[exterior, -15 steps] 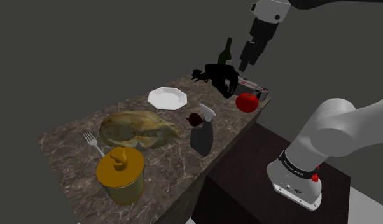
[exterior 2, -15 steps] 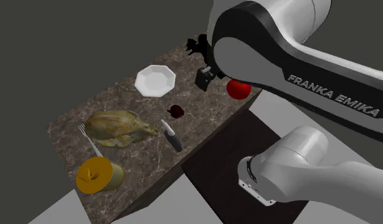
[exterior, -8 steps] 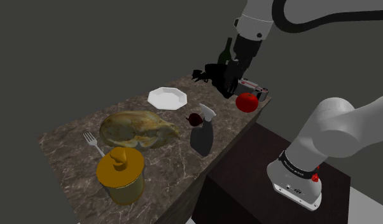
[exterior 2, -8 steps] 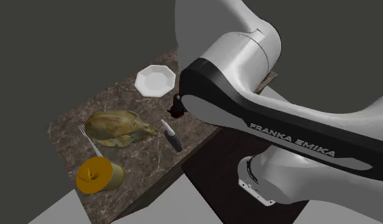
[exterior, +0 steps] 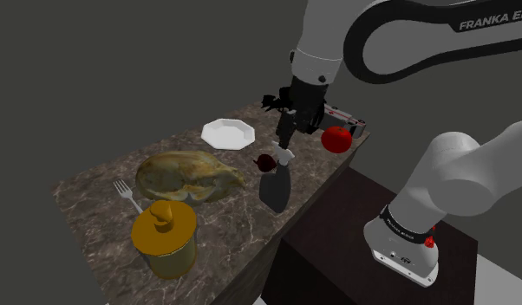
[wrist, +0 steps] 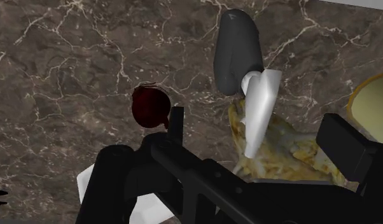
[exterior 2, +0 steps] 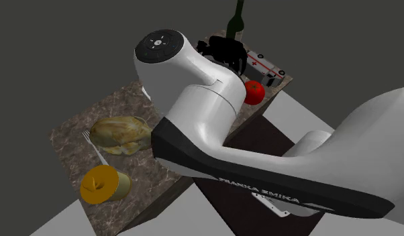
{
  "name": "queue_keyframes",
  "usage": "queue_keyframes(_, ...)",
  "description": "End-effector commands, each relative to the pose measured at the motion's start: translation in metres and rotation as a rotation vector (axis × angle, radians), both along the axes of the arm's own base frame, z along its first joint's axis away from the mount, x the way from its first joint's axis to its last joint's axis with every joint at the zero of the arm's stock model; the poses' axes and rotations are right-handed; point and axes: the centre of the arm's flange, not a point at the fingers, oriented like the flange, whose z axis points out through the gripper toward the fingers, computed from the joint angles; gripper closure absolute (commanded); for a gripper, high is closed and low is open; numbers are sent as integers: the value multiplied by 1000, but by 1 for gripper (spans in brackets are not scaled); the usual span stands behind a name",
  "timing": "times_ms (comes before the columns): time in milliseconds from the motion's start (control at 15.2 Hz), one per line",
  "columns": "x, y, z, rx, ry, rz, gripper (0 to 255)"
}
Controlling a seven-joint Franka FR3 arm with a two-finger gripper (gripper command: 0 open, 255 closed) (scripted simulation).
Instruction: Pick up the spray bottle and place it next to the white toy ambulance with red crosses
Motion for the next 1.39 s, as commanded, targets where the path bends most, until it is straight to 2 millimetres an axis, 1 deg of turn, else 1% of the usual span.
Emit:
queue_keyframes(0, -4, 17, -10, 0, 2, 4, 0)
queue_keyframes(528, -2, 17, -50, 0, 2, 4, 0)
queue_keyframes(990, -2, 17, -50, 0, 2, 4, 0)
queue_keyframes(1056, -2, 17, -50, 0, 2, 4, 255)
queue_keyframes(1320, -2, 17, -50, 0, 2, 4, 255)
